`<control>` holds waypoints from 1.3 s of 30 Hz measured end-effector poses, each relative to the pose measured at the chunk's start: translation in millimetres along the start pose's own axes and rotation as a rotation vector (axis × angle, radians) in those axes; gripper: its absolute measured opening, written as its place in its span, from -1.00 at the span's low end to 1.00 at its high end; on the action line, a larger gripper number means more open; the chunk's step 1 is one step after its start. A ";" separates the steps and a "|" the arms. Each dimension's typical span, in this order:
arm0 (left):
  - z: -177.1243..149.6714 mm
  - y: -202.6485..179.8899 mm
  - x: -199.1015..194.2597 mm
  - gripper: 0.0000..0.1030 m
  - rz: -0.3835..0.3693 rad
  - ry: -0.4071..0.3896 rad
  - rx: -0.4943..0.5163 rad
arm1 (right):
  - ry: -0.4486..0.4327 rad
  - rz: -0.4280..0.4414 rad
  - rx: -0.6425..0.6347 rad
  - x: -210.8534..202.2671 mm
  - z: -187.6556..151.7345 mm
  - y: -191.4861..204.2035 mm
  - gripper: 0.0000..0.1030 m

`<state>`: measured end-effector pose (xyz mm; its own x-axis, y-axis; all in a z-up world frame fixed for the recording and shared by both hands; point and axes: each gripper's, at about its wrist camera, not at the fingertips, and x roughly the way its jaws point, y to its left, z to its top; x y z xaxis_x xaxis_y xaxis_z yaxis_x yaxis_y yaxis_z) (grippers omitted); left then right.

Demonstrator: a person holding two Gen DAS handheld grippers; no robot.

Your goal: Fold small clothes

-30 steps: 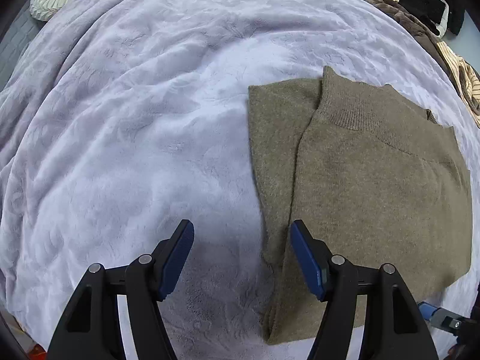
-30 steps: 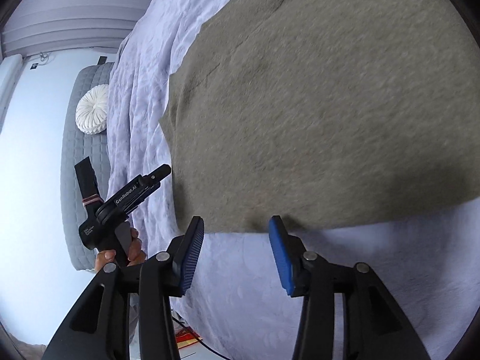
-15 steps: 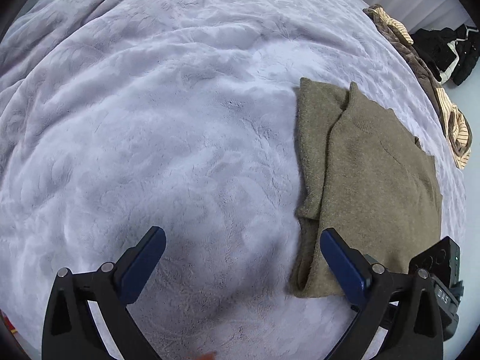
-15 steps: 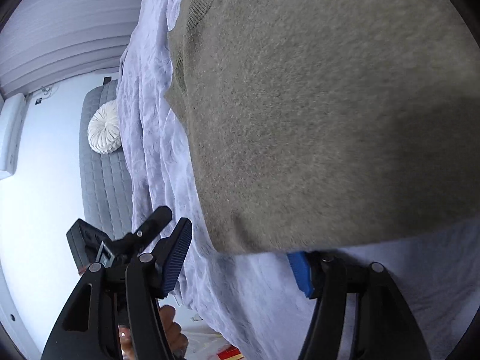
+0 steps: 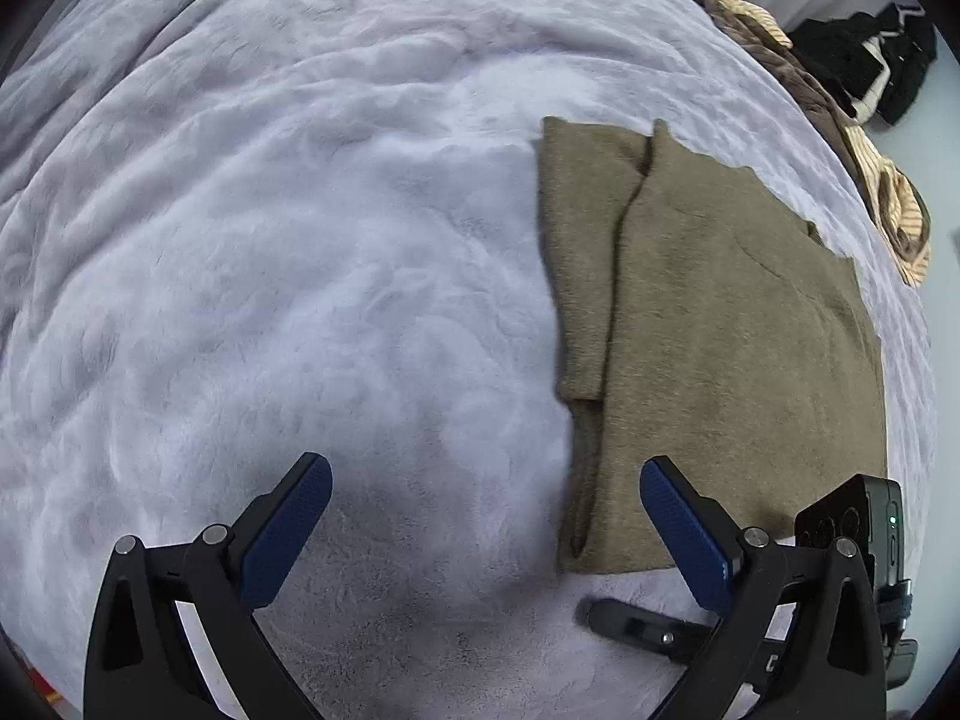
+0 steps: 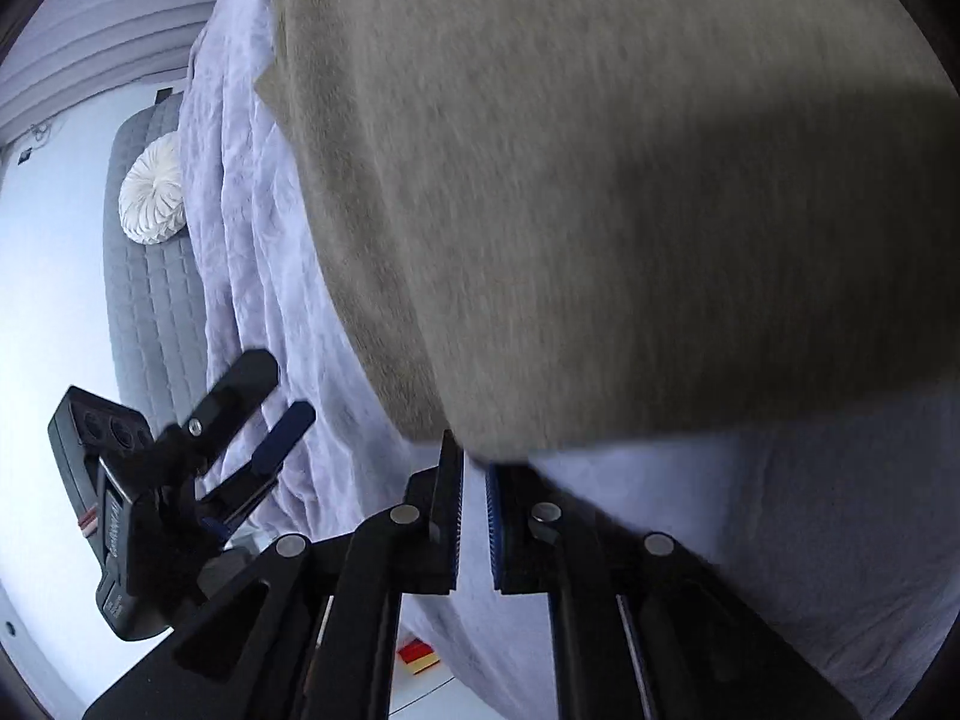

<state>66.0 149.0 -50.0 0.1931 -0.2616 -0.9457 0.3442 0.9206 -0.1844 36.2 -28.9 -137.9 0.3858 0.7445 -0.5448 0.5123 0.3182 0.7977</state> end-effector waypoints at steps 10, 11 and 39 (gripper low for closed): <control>1.4 -81.5 1.8 1.00 -0.291 0.026 0.144 | -0.336 -0.308 -0.253 -153.1 11.3 21.3 -0.83; -0.3 -87.3 13.5 1.00 -0.288 0.040 0.135 | -0.356 -0.355 -0.241 -161.3 18.9 15.0 -0.83; 113.2 -112.4 58.7 0.07 0.072 -0.104 0.068 | -0.566 -0.360 -0.156 -255.2 134.4 -31.4 -0.86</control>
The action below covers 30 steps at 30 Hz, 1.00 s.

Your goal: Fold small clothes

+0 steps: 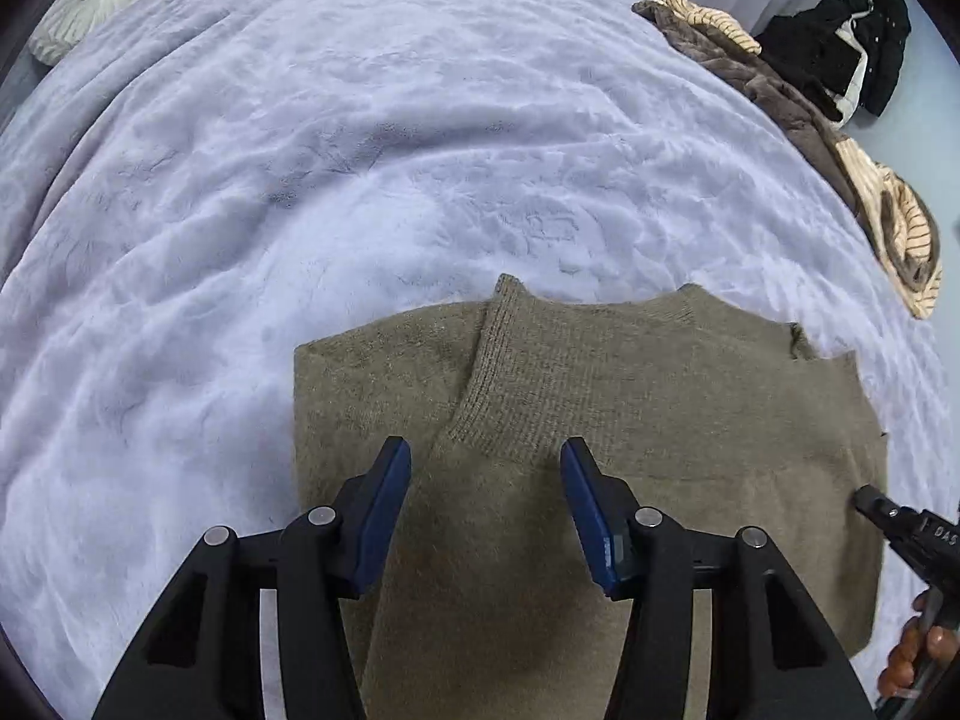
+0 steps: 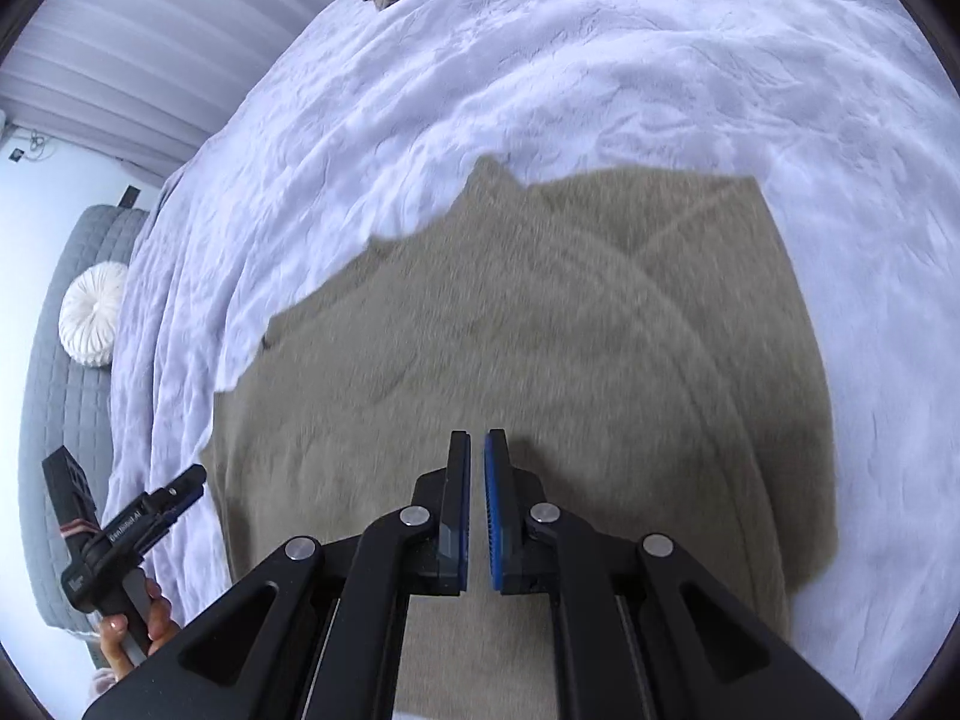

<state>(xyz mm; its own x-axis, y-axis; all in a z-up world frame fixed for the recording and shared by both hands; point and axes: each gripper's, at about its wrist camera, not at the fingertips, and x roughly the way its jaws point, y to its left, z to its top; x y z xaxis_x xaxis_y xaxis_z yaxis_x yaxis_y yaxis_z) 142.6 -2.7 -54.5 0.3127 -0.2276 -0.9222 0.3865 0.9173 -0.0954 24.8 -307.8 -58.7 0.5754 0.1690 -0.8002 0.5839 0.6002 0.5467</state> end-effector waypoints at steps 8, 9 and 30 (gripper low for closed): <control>-3.9 27.5 14.4 0.07 0.016 0.046 -0.069 | -0.029 0.005 0.088 -3.4 12.8 -51.7 -1.00; -5.1 28.7 11.1 0.07 0.013 0.053 -0.066 | -0.030 -0.004 0.092 -6.4 13.6 -52.3 -1.00; -70.3 38.6 -28.8 0.70 0.081 0.106 -0.042 | 0.044 -0.048 0.068 -38.1 -52.8 -35.8 -0.94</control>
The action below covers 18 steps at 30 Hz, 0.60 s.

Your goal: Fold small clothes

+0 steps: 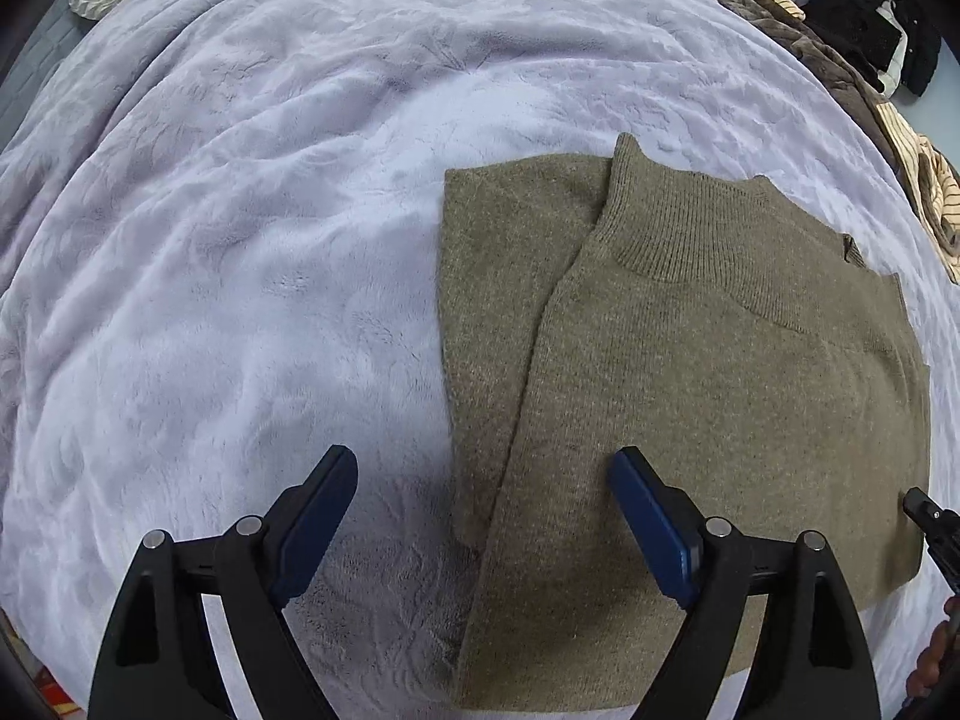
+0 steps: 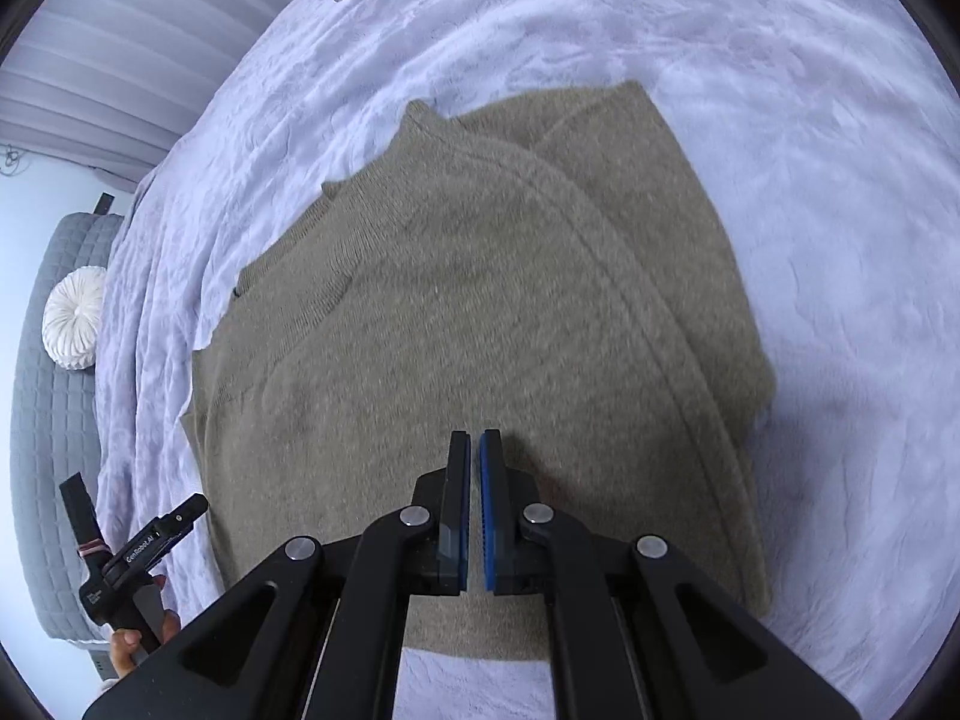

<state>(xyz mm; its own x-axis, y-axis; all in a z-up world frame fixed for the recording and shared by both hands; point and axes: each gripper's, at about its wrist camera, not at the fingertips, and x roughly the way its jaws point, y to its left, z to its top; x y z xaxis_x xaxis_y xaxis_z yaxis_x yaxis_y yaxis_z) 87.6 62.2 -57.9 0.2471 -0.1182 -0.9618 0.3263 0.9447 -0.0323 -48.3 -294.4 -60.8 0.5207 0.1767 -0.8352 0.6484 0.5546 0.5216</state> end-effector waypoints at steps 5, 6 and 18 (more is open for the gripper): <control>-9.0 3.2 0.4 1.00 -0.001 0.011 -0.003 | 0.009 -0.004 -0.003 -0.6 -8.0 0.0 -0.93; -10.3 3.3 -0.9 1.00 0.004 0.003 -0.003 | 0.010 -0.003 -0.003 -0.7 -9.1 0.4 -0.93; -25.0 7.9 -6.9 1.00 0.065 -0.001 0.015 | 0.063 0.029 -0.017 2.9 -25.1 11.6 -0.93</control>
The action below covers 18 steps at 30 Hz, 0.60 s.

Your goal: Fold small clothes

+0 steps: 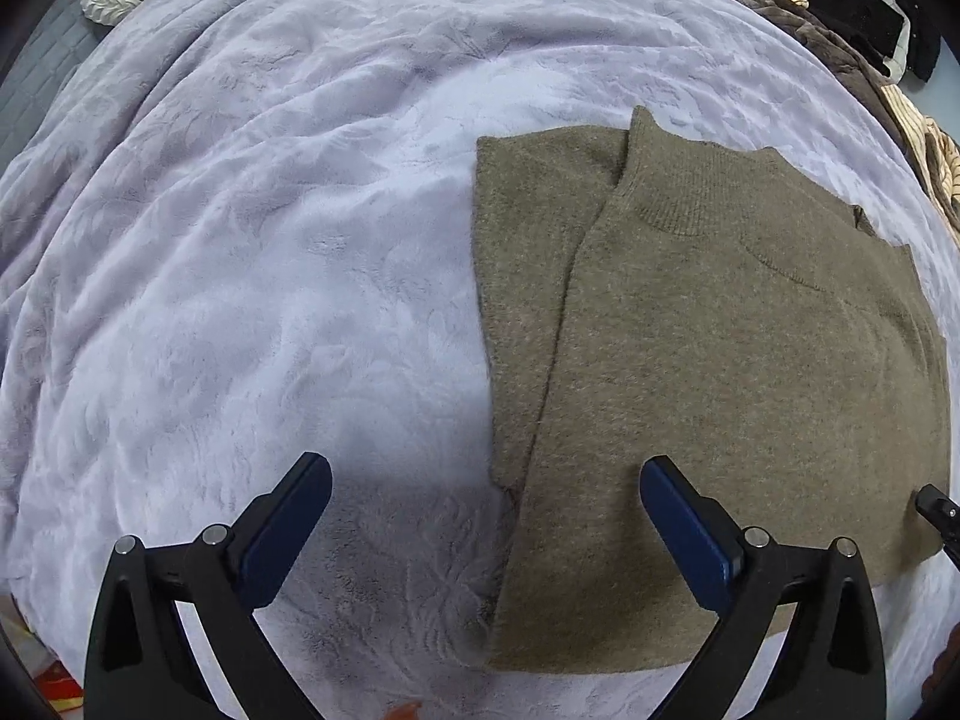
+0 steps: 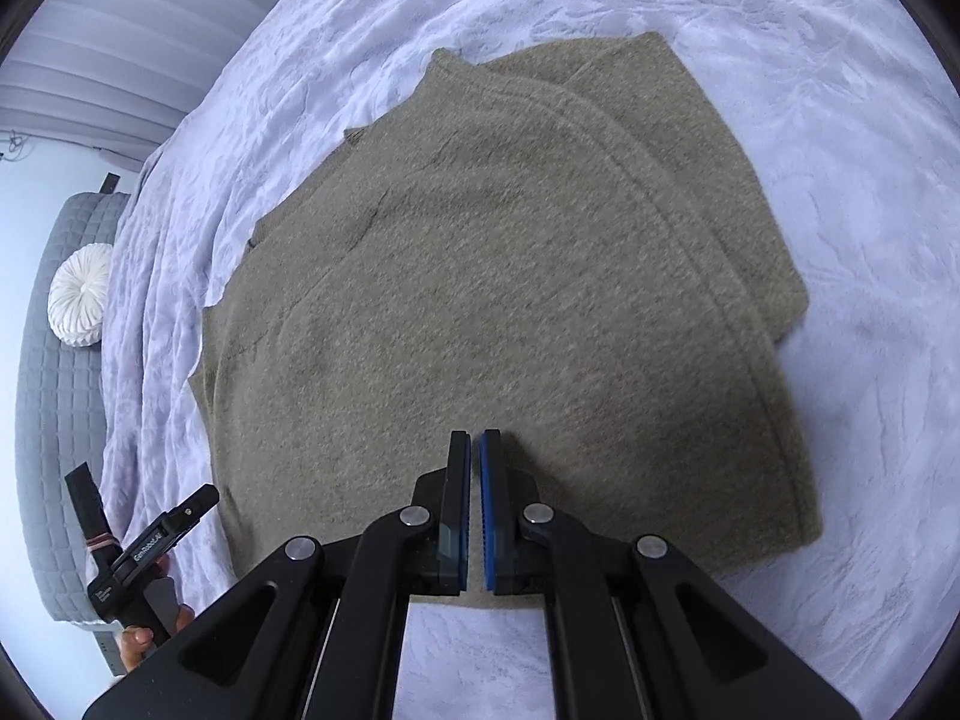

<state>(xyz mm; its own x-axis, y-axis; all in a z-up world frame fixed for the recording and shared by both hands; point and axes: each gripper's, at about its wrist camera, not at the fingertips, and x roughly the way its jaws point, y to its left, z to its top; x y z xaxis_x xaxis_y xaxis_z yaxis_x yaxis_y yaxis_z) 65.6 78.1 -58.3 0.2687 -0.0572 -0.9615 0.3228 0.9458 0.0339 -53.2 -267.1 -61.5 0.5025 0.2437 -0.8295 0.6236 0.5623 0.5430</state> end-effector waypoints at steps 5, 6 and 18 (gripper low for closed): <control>-16.6 21.8 13.9 1.00 -0.046 0.090 -0.056 | 0.053 0.021 -0.019 10.5 -14.0 9.6 -0.93; -19.7 24.6 14.3 1.00 -0.047 0.095 -0.062 | 0.062 0.025 -0.020 13.0 -17.3 11.6 -0.93; -41.6 53.9 12.9 1.00 -0.065 0.116 -0.108 | 0.172 0.176 -0.070 46.9 -55.6 67.1 0.38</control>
<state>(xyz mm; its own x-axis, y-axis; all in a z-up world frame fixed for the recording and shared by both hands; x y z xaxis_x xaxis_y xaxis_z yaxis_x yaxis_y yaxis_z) 48.7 141.6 -80.3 0.1421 -0.0877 -0.9860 0.2346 0.9707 -0.0525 -21.0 -174.0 -71.3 0.4866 0.4705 -0.7361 0.4893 0.5512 0.6758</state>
